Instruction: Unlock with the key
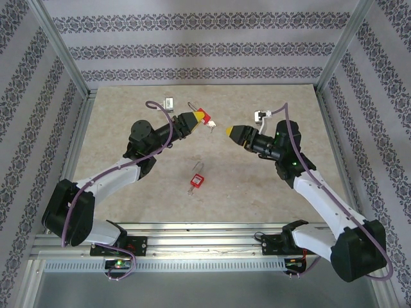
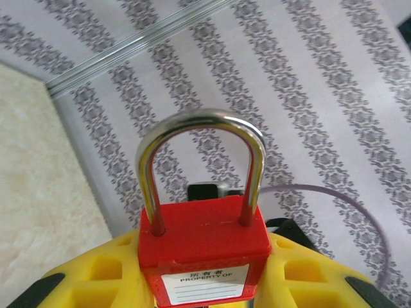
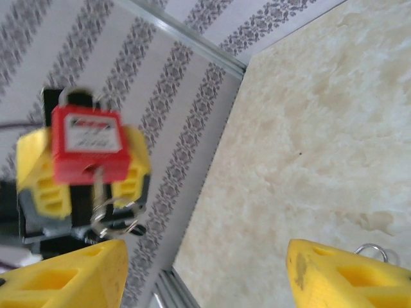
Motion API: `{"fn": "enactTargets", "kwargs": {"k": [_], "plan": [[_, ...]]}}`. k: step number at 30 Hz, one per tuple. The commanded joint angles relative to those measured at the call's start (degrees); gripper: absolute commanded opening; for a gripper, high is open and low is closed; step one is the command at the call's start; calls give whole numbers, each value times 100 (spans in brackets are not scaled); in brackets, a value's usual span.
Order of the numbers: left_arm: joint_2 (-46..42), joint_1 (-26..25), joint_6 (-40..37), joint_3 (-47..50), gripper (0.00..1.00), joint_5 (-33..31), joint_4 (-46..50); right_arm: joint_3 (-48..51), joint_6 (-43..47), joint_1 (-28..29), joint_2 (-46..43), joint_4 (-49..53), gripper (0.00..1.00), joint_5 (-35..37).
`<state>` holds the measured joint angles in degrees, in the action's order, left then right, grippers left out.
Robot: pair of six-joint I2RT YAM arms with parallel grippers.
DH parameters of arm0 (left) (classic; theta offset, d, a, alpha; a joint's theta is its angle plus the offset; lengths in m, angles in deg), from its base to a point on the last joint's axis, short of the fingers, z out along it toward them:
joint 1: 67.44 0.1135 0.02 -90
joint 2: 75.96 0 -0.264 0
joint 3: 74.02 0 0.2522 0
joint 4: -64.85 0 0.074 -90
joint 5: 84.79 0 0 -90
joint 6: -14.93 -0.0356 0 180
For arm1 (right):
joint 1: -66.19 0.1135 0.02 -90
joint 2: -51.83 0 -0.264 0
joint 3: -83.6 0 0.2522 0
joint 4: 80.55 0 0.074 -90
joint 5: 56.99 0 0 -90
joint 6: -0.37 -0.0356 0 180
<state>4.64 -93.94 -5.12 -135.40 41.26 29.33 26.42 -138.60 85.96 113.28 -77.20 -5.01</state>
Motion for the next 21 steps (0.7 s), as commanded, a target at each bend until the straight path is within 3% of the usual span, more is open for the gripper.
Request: {"fn": "enactTargets", "kwargs": {"k": [1, 4, 11, 21], "plan": [[-123, -24, -205, -271, 0, 170, 655, -305, 1674, 449, -185, 973, 67, 622], [-135, -138, -265, -365, 0, 218, 1079, -360, 2397, 838, -159, 1206, 67, 1207], [-136, -400, -439, -441, 0, 187, 1677, -580, 3041, 1338, 153, 1083, 66, 1594], [-62, -602, -383, -434, 0, 241, 1711, -782, 3371, 1418, 447, 1020, 63, 1927]]}}
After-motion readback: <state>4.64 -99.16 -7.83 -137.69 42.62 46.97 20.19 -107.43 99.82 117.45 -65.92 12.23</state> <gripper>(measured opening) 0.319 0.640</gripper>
